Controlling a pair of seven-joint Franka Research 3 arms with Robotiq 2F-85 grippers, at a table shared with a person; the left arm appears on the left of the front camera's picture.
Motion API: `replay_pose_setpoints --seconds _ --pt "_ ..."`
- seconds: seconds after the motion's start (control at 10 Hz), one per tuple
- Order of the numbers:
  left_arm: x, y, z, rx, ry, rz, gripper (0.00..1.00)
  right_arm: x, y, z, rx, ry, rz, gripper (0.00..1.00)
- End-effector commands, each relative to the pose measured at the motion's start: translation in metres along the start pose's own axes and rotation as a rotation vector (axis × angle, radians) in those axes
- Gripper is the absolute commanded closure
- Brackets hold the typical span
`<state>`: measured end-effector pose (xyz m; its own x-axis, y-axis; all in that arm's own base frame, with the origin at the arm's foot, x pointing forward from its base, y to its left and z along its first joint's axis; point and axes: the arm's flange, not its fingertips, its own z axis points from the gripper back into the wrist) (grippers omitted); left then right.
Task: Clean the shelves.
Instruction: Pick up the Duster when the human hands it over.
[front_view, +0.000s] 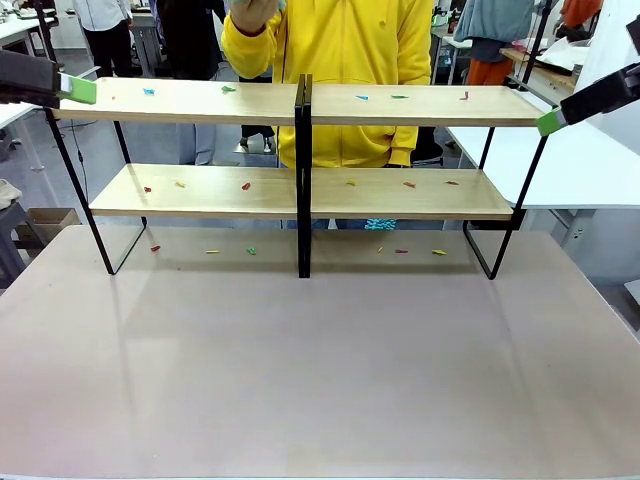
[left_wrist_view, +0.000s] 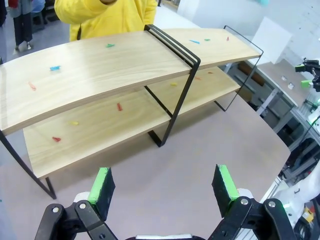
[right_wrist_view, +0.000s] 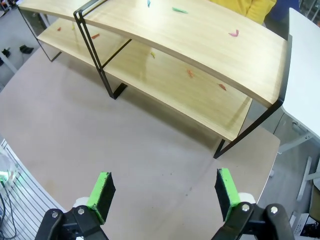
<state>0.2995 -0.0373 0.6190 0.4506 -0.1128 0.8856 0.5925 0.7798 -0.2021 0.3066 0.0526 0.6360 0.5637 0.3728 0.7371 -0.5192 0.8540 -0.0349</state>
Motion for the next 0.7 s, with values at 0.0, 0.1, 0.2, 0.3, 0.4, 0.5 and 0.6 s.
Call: replay_pose_setpoints --seconds 0.0,0.1,0.2,0.3,0.4,0.5,0.6 --pt "0.000 0.001 0.001 0.003 -0.007 0.002 0.00 0.003 -0.002 -0.001 0.002 -0.026 -0.033 0.00" --pt "0.000 0.001 0.001 0.003 -0.007 0.002 0.00 0.006 0.000 0.004 0.010 -0.061 -0.039 0.00" --pt "0.000 0.001 0.001 0.003 -0.007 0.002 0.00 0.009 0.001 0.011 -0.005 -0.105 -0.065 0.00" --pt "0.000 0.001 0.001 0.003 -0.007 0.002 0.00 0.011 0.001 0.019 -0.007 -0.135 -0.090 0.00" --pt "0.000 0.001 0.001 0.003 -0.007 0.002 0.00 0.013 0.003 0.022 -0.022 -0.115 -0.151 0.00" --pt "0.000 0.001 0.001 0.003 -0.007 0.002 0.00 0.014 0.006 0.023 0.008 -0.083 -0.197 0.00" --pt "0.000 0.001 0.001 0.003 -0.007 0.002 0.00 0.014 0.008 0.024 0.017 -0.087 -0.203 0.00"
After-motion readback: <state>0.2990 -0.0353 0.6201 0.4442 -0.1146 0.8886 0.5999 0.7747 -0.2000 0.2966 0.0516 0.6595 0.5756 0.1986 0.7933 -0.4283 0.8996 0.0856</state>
